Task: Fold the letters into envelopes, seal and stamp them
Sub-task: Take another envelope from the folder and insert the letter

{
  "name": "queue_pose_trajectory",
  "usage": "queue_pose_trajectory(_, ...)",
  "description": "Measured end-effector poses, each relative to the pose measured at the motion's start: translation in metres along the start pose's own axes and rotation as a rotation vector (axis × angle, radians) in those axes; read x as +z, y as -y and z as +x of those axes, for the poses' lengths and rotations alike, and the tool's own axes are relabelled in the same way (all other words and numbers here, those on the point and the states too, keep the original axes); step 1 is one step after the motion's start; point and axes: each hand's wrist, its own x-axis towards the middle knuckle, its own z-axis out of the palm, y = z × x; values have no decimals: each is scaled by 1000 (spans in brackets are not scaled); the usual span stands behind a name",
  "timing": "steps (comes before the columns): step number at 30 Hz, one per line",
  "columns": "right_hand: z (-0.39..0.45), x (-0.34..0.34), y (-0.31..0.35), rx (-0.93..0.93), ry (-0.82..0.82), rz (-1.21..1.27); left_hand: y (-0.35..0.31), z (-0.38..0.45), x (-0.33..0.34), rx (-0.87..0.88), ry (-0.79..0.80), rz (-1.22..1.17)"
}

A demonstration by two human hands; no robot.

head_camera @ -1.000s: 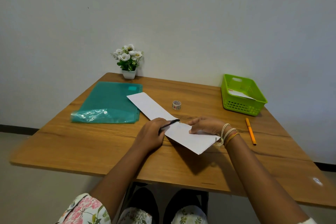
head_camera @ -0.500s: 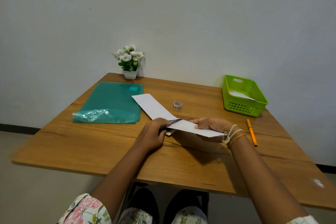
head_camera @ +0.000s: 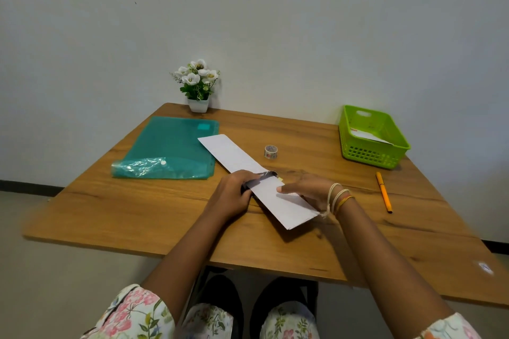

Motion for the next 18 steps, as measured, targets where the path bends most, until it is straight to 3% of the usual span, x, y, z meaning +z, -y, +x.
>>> queue_pose_trajectory(3,-13,-6,-4,114,47,-141,1,0,1,-10,-12,-18)
queue_pose_trajectory(7,-14,-11,-6,118,-26,-86,-2,-1,-1,-11,-8,-37)
queue_pose_trajectory(13,-9,2,9,157,-75,-62,-9,-6,-4,128,49,-50)
queue_pose_trajectory(18,0,15,9,49,-279,198,-8,-6,-5,90,53,-53)
